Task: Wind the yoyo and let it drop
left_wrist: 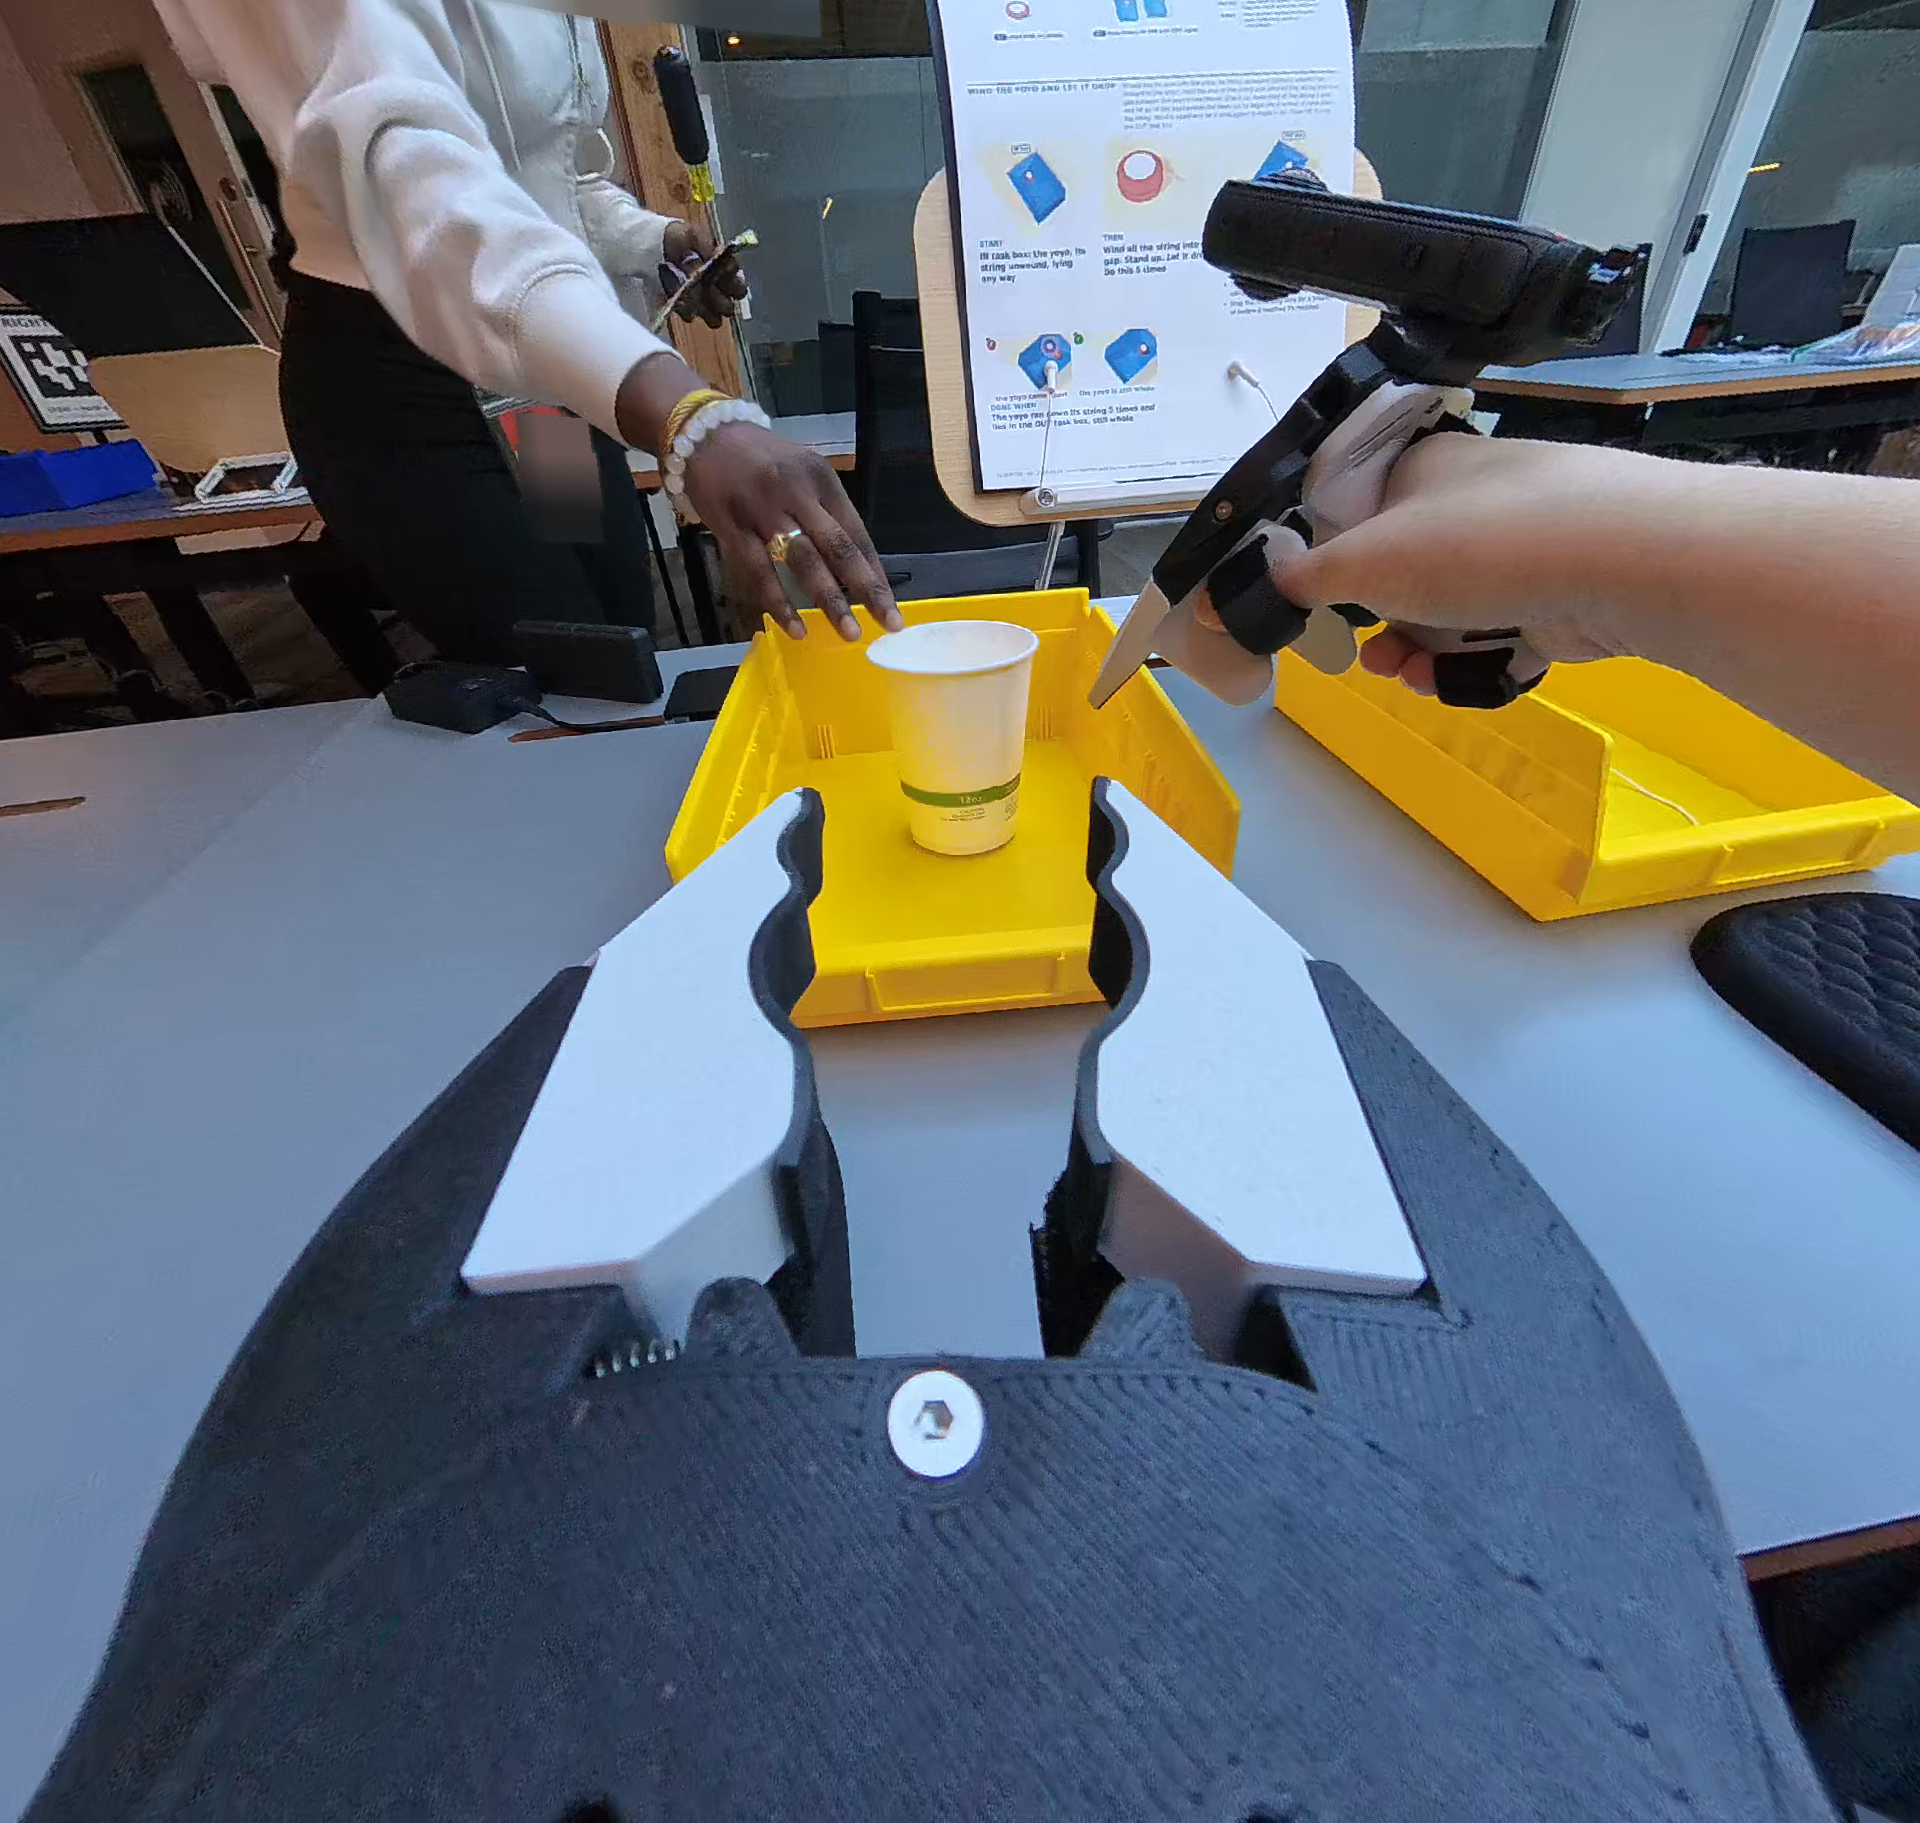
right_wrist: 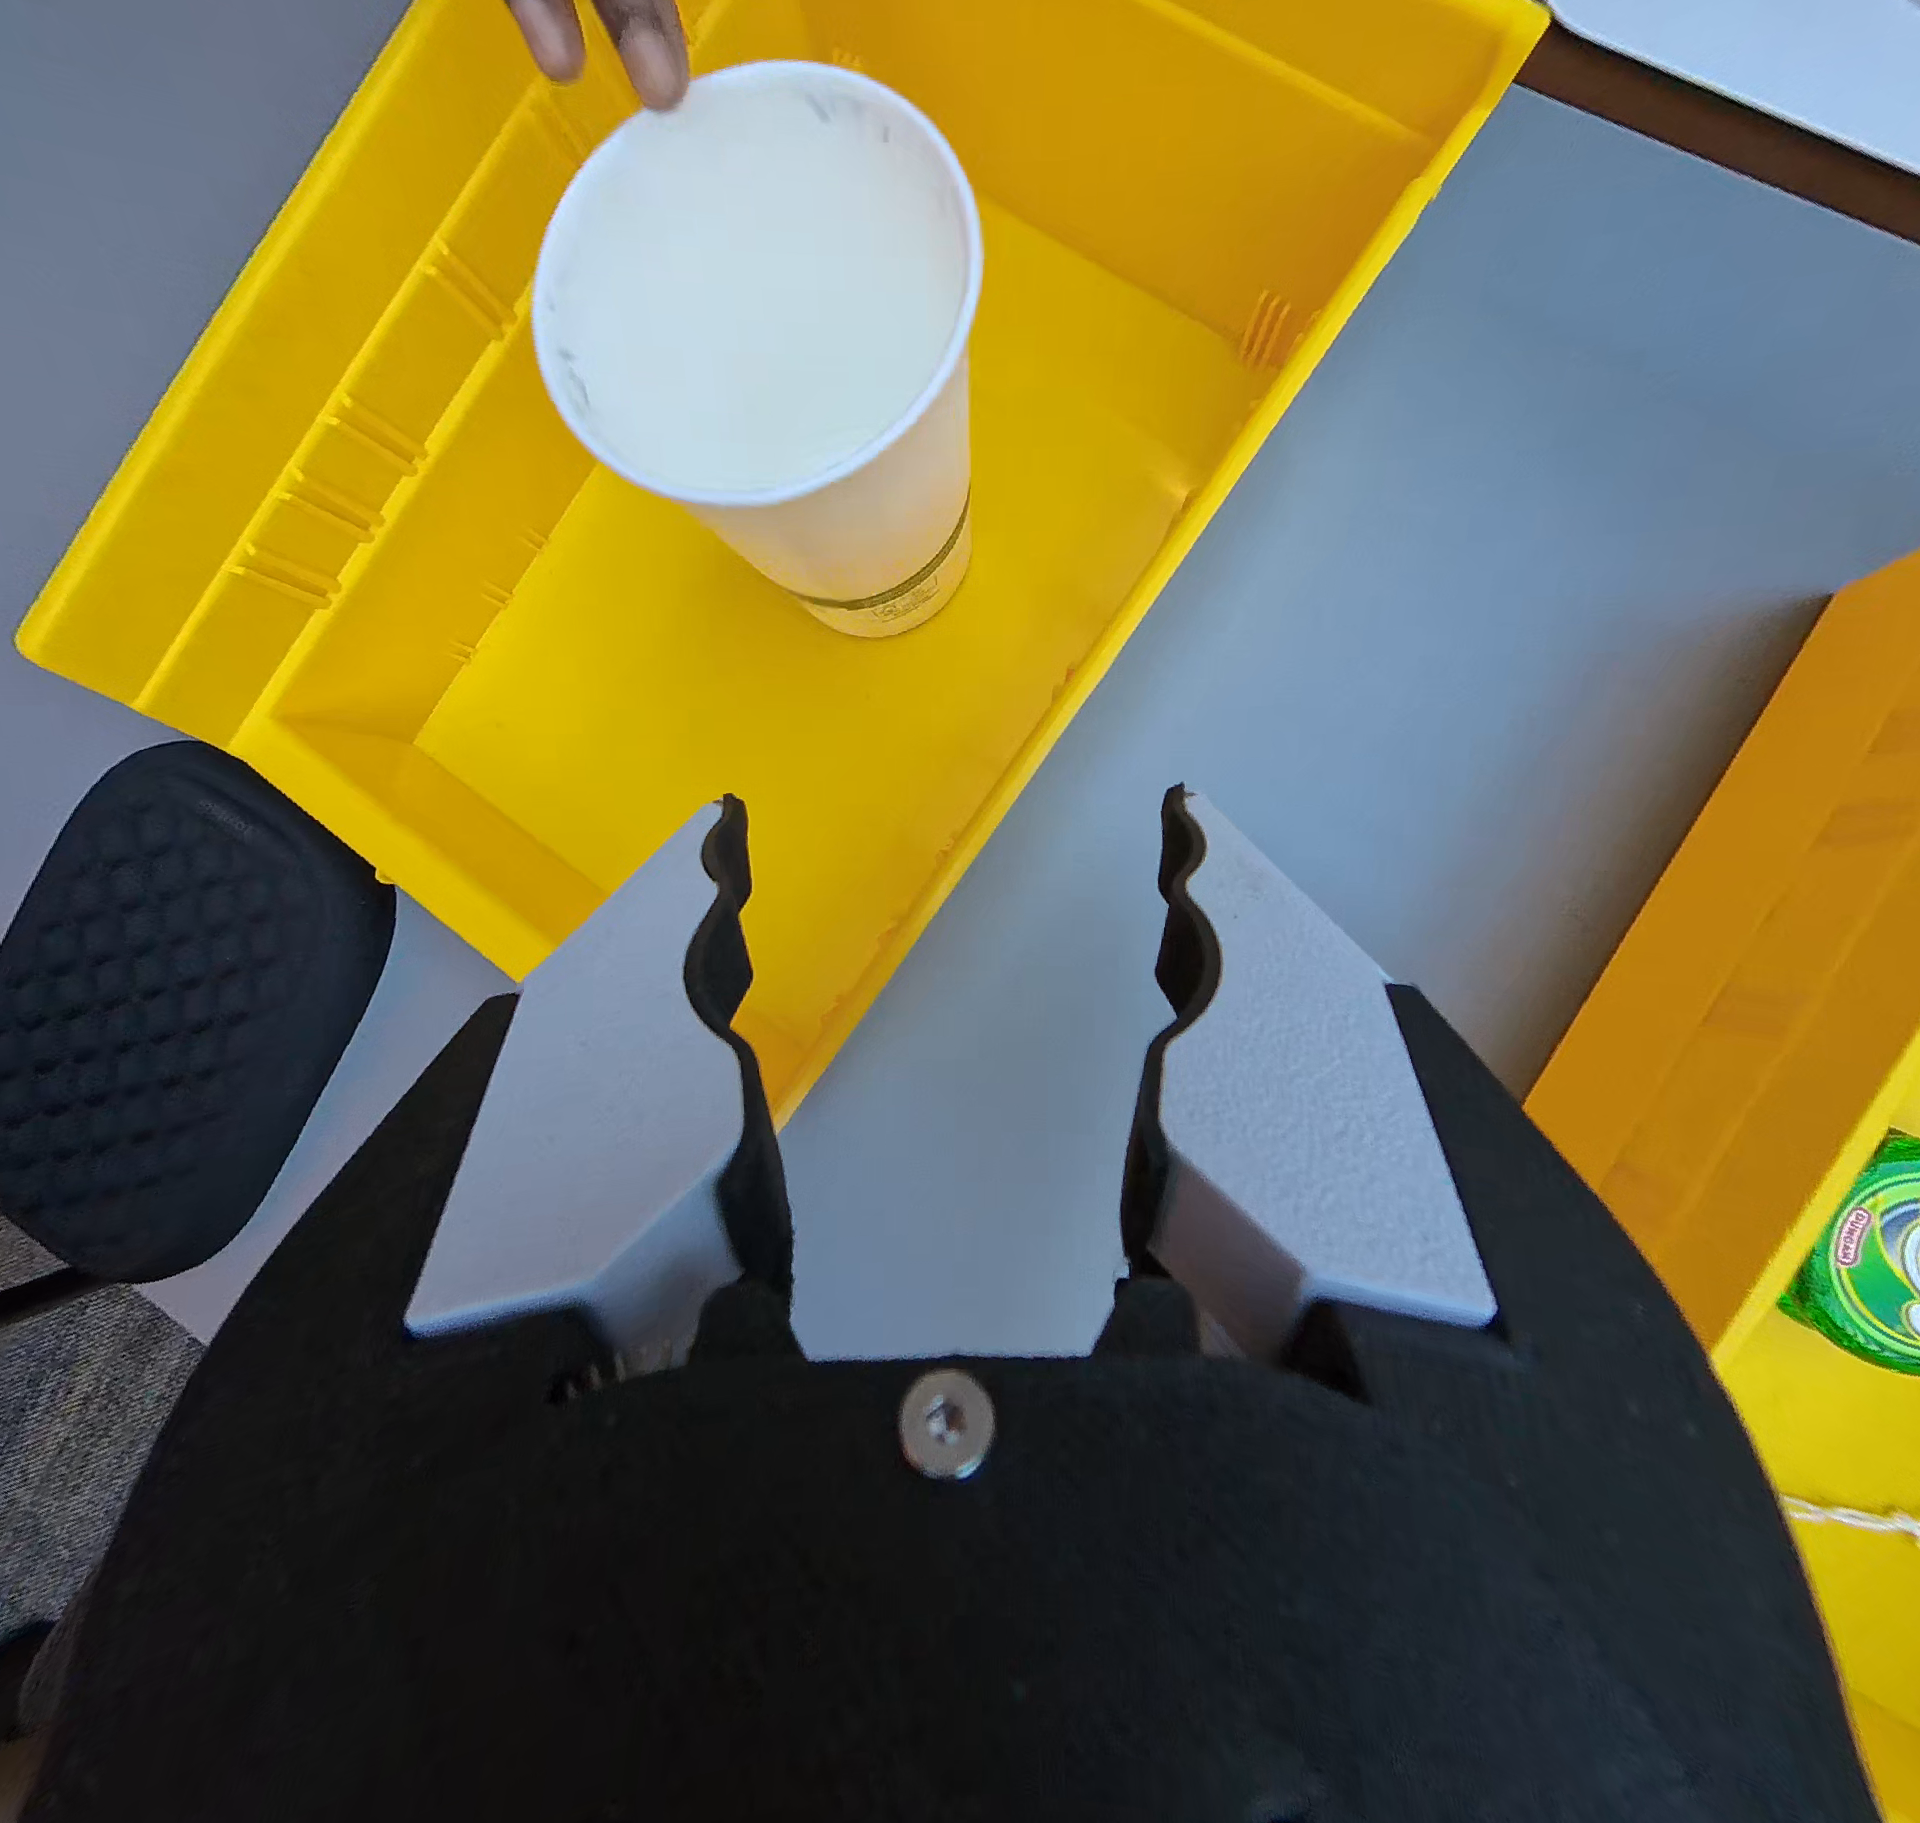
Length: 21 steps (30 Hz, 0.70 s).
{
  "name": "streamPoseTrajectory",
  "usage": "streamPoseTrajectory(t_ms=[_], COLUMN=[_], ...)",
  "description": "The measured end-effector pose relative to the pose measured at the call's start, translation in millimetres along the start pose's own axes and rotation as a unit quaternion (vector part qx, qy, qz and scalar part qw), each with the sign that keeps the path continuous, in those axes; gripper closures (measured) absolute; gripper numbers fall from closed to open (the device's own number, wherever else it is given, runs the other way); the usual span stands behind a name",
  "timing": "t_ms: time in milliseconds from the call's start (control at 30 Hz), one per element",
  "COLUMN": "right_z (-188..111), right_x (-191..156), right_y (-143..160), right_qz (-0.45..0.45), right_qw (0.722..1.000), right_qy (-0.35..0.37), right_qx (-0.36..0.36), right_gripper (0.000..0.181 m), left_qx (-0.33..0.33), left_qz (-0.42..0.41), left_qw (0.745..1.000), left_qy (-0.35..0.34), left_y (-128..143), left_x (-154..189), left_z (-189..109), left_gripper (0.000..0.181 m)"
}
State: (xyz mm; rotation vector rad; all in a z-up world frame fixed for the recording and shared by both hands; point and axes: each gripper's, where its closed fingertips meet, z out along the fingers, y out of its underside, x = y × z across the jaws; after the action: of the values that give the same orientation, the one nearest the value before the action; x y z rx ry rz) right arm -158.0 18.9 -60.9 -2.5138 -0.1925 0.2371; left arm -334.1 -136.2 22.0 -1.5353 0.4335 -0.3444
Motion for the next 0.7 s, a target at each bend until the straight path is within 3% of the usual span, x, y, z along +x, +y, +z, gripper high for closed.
streamPoseTrajectory(t_ms=[333,567,700], right_z=[-3.0,-24.7,-20.1], right_x=[-3.6,6.6,8.8], right_y=[1.1,-5.4,-4.0], right_qz=[-0.005,-0.009,0.001], right_qw=[1.0,0.999,0.999], right_qy=[-0.015,-0.023,-0.032], right_qx=[0.004,0.035,0.023], right_gripper=[0.102,0.102,0.102], left_qx=[-0.01,-0.092,-0.107], left_qz=[0.004,0.044,0.044], left_qw=[1.0,0.994,0.993], left_qy=[-0.002,-0.028,-0.031], left_y=[4.3,18.6,17.7], left_x=[-2.7,-42.2,-49.5], left_z=[6.9,56.0,65.5], left_gripper=[0.131,0.124,0.123])
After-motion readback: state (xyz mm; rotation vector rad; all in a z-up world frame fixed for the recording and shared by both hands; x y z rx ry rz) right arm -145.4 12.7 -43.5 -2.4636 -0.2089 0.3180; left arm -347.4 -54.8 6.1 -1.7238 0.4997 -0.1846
